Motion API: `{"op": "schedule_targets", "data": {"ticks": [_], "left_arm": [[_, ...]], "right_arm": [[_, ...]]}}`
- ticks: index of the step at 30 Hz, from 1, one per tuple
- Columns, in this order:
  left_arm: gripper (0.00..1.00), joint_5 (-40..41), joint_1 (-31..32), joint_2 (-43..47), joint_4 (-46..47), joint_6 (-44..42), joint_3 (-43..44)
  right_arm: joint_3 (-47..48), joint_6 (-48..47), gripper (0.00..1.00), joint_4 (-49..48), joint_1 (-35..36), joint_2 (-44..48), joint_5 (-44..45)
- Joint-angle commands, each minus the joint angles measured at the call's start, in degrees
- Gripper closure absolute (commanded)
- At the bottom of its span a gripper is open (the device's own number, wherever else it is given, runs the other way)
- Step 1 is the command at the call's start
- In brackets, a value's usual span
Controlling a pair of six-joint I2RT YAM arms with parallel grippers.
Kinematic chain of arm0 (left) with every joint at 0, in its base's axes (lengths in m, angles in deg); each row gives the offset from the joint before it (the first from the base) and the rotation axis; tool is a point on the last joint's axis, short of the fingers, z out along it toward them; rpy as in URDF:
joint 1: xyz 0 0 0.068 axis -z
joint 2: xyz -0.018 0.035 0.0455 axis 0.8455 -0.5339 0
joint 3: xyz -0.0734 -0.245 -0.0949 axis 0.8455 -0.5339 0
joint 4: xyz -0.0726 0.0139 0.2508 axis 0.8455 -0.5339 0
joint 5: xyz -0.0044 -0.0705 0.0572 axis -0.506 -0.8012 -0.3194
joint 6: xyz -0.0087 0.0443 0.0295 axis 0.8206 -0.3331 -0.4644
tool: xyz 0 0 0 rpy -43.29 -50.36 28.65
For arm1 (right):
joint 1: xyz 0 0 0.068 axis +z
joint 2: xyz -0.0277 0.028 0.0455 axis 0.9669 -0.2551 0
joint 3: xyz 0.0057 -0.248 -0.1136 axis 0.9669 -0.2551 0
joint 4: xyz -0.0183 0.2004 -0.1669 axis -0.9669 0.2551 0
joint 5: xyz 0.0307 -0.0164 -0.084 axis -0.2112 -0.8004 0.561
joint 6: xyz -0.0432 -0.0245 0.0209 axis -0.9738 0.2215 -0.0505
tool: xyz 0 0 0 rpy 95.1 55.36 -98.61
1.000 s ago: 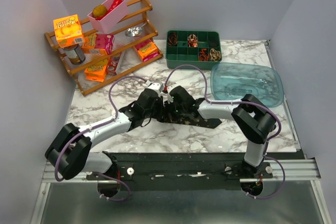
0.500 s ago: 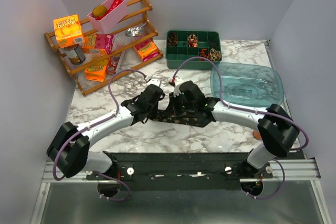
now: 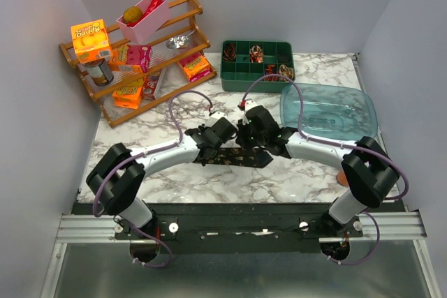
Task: Roll the ties
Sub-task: Roll the tie at the center of the board.
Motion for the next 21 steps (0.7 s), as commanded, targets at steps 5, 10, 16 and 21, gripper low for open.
{"op": "schedule_targets", "data": {"ticks": [5,10,16,21], "left_arm": [[0.99,0.3,4.9,-6.6,-1.3,1.8,4.8],[0.90,-3.0,6.6,-7.6,1.2,2.9,4.4],[0.48,-8.0,8.1,-8.1,4.9,4.7,2.5],[0.37,-7.9,8.3,-5.3,7.6,5.9,0.2]], "right_arm": [[-1.6,1.2,0.99,1.4,-1.2,-2.1,1.9],[-1.8,1.4,0.99,1.3,-1.6,-3.5,1.6],[-2.0,1.7,0.99,0.9,-1.8,-4.2,1.6],[-2.5,1.5,0.99,0.7,-2.1,-3.1,1.8]]}}
